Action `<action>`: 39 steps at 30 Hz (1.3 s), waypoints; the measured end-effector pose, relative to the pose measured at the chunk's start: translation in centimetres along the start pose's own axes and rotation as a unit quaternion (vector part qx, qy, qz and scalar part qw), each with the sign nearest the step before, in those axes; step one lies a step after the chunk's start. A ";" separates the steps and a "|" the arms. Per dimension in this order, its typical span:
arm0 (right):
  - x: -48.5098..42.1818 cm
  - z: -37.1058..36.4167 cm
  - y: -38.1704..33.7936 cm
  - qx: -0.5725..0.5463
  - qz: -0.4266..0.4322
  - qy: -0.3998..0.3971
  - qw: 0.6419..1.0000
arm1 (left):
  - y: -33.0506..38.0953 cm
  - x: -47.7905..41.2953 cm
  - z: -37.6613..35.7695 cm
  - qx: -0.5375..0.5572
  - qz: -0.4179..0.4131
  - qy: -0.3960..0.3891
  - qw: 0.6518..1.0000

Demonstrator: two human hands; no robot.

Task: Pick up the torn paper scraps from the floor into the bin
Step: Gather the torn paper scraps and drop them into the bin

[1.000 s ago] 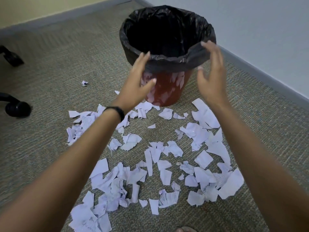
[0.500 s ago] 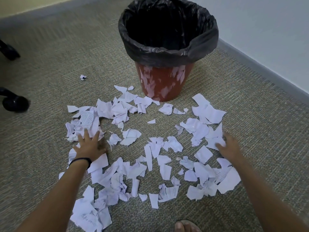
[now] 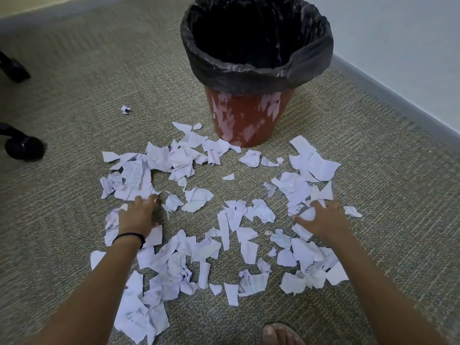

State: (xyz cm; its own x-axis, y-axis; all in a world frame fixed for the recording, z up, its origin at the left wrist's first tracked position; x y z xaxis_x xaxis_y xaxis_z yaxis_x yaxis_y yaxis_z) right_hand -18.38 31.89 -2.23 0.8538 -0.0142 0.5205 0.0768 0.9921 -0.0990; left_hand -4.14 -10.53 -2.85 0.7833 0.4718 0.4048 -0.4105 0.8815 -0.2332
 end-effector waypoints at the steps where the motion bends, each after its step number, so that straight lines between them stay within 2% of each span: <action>1: 0.6 -0.2 0.1 0.010 -0.021 -0.034 0.999 | 0.0 0.4 0.3 -0.042 0.008 0.024 0.999; 2: 1.2 -0.6 0.1 0.007 -0.034 -0.072 0.997 | 0.0 0.7 0.5 -0.075 0.022 0.032 0.996; 4: 2.2 -1.5 -0.3 -0.017 -0.039 -0.128 0.991 | -0.7 1.2 0.5 -0.095 0.073 -0.005 0.993; 7: 3.6 -2.6 -1.5 -0.034 -0.001 -0.162 0.986 | -2.1 1.7 -0.2 0.009 0.158 -0.066 0.985; 10: 5.2 -3.7 -3.6 -0.009 0.104 -0.160 0.982 | -3.3 2.4 -1.7 0.135 0.225 -0.131 0.956; 12: 5.8 -4.4 -5.2 0.001 0.171 -0.135 0.976 | -3.6 2.2 -2.8 0.180 0.222 -0.157 0.945; 14: 6.1 -4.9 -6.7 0.021 0.216 -0.101 0.971 | -3.6 2.1 -2.8 0.176 0.212 -0.142 0.951; 17: 6.2 -5.4 -8.5 0.006 0.250 -0.067 0.966 | -2.8 1.9 -1.4 0.165 0.157 -0.079 0.970; 19: 6.1 -5.4 -9.6 -0.078 0.265 -0.077 0.958 | -1.8 1.8 -0.4 0.168 0.110 -0.051 0.978; 22: 5.9 -4.2 -11.3 -0.251 0.287 -0.090 0.920 | -0.5 1.3 0.4 0.178 0.041 -0.024 0.983; 24: 5.5 -3.4 -12.3 -0.271 0.305 -0.055 0.912 | 0.3 1.1 0.9 0.193 0.001 -0.009 0.981; 27: 4.6 -3.2 -13.5 -0.193 0.324 -0.039 0.926 | 1.6 1.0 1.3 0.187 -0.045 -0.025 0.981; 30: 4.3 -4.2 -14.7 -0.123 0.324 -0.114 0.931 | 2.8 1.2 1.6 0.137 -0.102 -0.076 0.982; 33: 5.6 -5.4 -16.4 -0.045 0.364 -0.162 0.916 | 4.4 1.4 2.2 0.126 -0.183 -0.102 0.970; 36: 7.7 -5.8 -17.8 0.065 0.422 -0.135 0.894 | 6.2 1.8 2.8 0.104 -0.243 -0.110 0.958; 39: 9.1 -6.0 -18.5 0.144 0.439 -0.094 0.882 | 7.9 2.0 3.6 0.089 -0.279 -0.065 0.954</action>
State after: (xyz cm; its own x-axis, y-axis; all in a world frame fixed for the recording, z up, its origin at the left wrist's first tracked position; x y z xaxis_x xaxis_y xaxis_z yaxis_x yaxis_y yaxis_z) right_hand -8.96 12.65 -0.80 0.4159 0.7695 0.4846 -0.7282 0.6010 -0.3295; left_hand -7.55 -2.56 -0.69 0.8427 -0.0837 0.5318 -0.0287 0.9794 0.1996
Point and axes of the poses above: each hand's wrist, its own x-axis away from the middle knuckle, its own z-axis out of the back of the hand, y = z × x, the point moved 4 cm from there along -x, towards the middle knuckle, and after that the axes turned 6 degrees about -x, right-handed, at the moved point
